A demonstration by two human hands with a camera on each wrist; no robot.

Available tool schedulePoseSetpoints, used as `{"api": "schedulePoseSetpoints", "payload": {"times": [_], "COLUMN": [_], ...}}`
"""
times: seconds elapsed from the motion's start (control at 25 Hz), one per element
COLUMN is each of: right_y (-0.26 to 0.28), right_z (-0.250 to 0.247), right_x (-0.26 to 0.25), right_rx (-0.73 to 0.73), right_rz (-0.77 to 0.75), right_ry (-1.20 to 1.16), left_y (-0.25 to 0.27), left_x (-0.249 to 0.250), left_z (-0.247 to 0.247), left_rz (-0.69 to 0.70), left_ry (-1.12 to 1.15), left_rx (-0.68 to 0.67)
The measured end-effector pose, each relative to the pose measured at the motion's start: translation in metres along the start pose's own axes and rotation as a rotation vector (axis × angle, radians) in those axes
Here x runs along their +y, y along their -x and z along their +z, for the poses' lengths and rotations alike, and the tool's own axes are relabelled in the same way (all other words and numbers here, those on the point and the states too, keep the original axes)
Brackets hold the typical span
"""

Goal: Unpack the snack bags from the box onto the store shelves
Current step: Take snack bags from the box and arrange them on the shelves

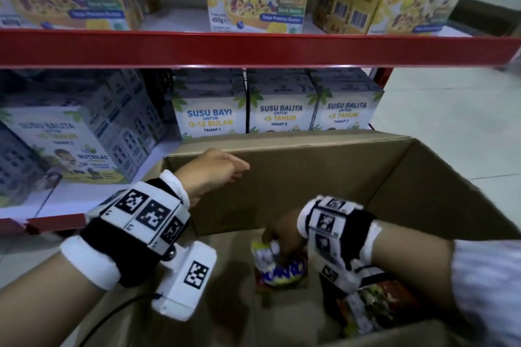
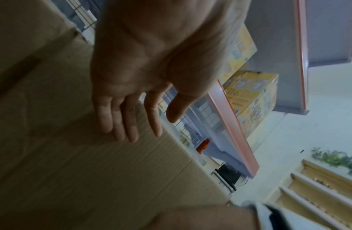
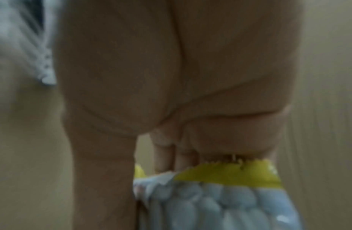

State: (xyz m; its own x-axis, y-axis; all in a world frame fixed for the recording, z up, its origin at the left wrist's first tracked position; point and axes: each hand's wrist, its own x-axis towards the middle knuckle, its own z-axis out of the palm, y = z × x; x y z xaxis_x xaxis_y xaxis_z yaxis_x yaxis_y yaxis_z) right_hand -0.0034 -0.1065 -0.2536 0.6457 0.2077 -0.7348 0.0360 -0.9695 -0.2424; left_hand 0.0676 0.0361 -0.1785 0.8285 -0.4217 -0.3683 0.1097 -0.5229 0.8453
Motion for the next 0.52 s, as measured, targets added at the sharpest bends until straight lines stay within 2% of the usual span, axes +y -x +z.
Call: {"api": "schedulePoseSetpoints", "payload": {"times": [0.08, 0.2, 0.36, 0.52], "right_y": [0.031, 0.073, 0.107, 0.115], "right_z": [-0.037, -0.064, -0.064, -0.060], "right_x": [0.000, 0.014, 0.032, 0.042], "right_rx": [0.146, 0.427, 0.527, 0.613], "right_rz": [-0.081, -0.146, -0.288, -0.422], "right_ry": [-0.076, -0.373, -0.825, -1.137], "left_y": [0.005, 0.016, 0.034, 0.038], "left_x": [0.004, 0.010, 0.015, 0.014], "left_z": [-0.006, -0.013, -0.005, 0.002], "left_rz": [-0.008, -0.010, 0.085, 0.146], "left_ry": [0.021, 0.009, 0.043, 0.256], "left_rx": [-0.010, -0.104, -0.294, -0.341]}}
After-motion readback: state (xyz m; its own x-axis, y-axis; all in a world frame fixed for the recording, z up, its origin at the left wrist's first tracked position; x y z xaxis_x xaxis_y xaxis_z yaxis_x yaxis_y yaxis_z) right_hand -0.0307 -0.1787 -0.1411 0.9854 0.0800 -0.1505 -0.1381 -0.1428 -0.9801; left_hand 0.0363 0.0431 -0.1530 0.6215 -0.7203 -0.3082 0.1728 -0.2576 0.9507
